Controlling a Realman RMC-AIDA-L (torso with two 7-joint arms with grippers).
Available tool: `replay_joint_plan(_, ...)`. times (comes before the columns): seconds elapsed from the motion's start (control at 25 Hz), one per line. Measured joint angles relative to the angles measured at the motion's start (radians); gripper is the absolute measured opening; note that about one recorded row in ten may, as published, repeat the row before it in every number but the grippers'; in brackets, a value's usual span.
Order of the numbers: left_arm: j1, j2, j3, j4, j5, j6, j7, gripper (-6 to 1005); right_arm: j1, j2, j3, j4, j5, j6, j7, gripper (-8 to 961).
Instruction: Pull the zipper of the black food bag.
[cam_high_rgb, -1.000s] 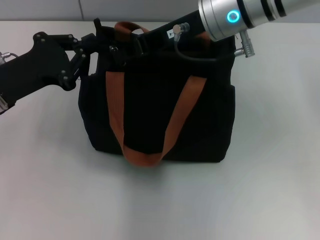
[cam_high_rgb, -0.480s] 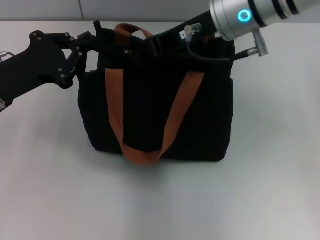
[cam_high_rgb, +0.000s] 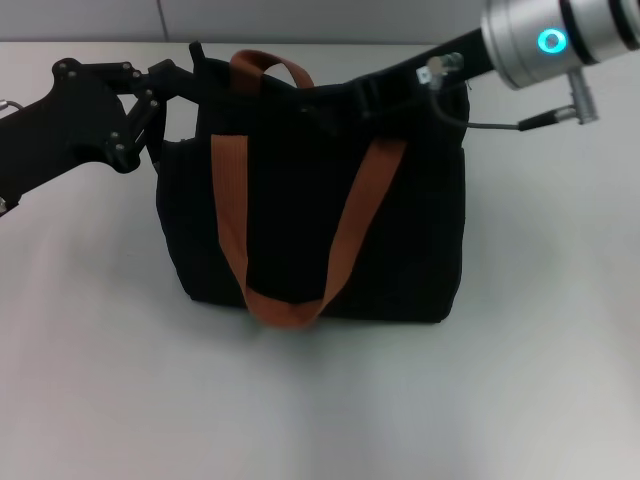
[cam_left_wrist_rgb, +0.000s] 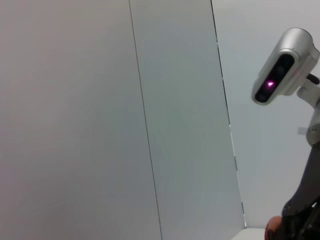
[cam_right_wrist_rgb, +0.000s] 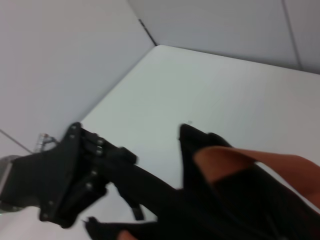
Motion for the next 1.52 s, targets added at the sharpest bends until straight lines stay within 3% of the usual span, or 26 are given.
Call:
replay_joint_plan(0.48, 0.002, 0.003, 0.000, 0.000, -0.001, -0.013, -0.001, 133, -0.122, 0.001, 0.112, -0.166, -0.071, -0.078, 0.023, 68)
replay_joint_plan(0.84, 0.003, 0.003, 0.000, 0.000, -0.001, -0.018, -0.001, 138, -0.141, 0.002, 0.125, -0.172, -0.044, -0.081, 0.003, 99)
replay_joint_plan(1.32, 0.003, 0.000, 0.000, 0.000, -0.003, -0.017, -0.002, 144, -0.231, -0.004, 0.282, -0.043, 0.263, -0.109, -0.300, 141)
replay_joint_plan(1.44, 0.004, 0.000, 0.000, 0.000, -0.003, -0.015, -0.007, 146, -0.266, -0.005, 0.345, 0.025, 0.398, -0.169, -0.477, 152)
replay_joint_plan(1.48, 0.005, 0.000, 0.000, 0.000, -0.003, -0.014, -0.012, 146, -0.289, -0.005, 0.381, 0.091, 0.495, -0.239, -0.637, 155)
replay_joint_plan(1.52, 0.005, 0.000, 0.000, 0.000, -0.003, -0.012, -0.019, 147, -0.289, -0.005, 0.381, 0.091, 0.495, -0.239, -0.637, 159)
